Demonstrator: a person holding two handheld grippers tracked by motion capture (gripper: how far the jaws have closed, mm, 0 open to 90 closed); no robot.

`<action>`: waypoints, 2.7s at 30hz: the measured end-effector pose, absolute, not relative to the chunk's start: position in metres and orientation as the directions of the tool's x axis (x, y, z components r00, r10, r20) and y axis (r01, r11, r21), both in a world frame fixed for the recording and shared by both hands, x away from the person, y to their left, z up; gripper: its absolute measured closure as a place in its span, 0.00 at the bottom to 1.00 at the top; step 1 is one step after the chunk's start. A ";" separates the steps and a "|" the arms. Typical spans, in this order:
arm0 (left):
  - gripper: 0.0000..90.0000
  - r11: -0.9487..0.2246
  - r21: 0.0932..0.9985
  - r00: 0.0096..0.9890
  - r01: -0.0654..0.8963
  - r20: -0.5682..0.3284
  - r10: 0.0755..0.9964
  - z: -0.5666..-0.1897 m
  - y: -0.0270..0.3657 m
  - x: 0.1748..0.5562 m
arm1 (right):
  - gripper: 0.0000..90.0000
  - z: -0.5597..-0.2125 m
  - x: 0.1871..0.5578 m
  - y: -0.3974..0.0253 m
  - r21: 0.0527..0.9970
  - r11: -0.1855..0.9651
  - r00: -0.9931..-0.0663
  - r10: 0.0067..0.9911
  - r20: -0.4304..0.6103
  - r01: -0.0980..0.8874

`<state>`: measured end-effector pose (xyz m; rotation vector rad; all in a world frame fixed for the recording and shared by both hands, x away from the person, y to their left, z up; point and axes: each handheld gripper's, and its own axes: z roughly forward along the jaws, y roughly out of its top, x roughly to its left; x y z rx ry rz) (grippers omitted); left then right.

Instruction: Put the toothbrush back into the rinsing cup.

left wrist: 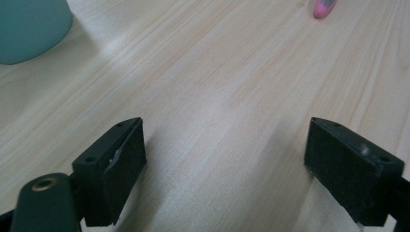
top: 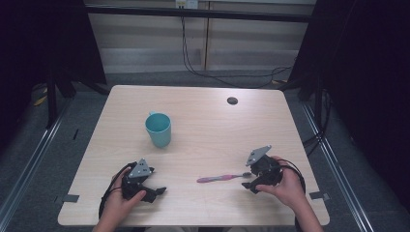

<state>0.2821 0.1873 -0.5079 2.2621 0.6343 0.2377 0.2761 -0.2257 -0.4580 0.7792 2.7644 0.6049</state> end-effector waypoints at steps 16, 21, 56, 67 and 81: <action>0.16 -0.588 0.720 0.860 0.369 -0.024 0.510 -0.508 0.187 0.282 | 0.26 -0.451 0.290 -0.188 0.371 0.853 -0.897 0.430 -0.103 0.367; 0.16 -0.588 0.720 0.859 0.370 -0.024 0.511 -0.508 0.187 0.282 | 0.27 -0.449 0.295 -0.177 0.355 0.872 -0.912 0.396 -0.103 0.338; 0.16 -0.588 0.720 0.860 0.368 -0.024 0.509 -0.508 0.187 0.282 | 0.45 -0.460 0.313 -0.139 0.247 0.938 -0.961 0.268 -0.068 0.244; 0.16 -0.588 0.719 0.860 0.369 -0.025 0.509 -0.508 0.187 0.282 | 0.65 -0.465 0.312 -0.143 0.192 0.953 -0.969 0.245 -0.039 0.233; 0.16 -0.585 0.720 0.859 0.373 -0.029 0.512 -0.508 0.187 0.282 | 0.88 -0.467 0.315 -0.151 0.184 0.944 -0.962 0.271 0.031 0.272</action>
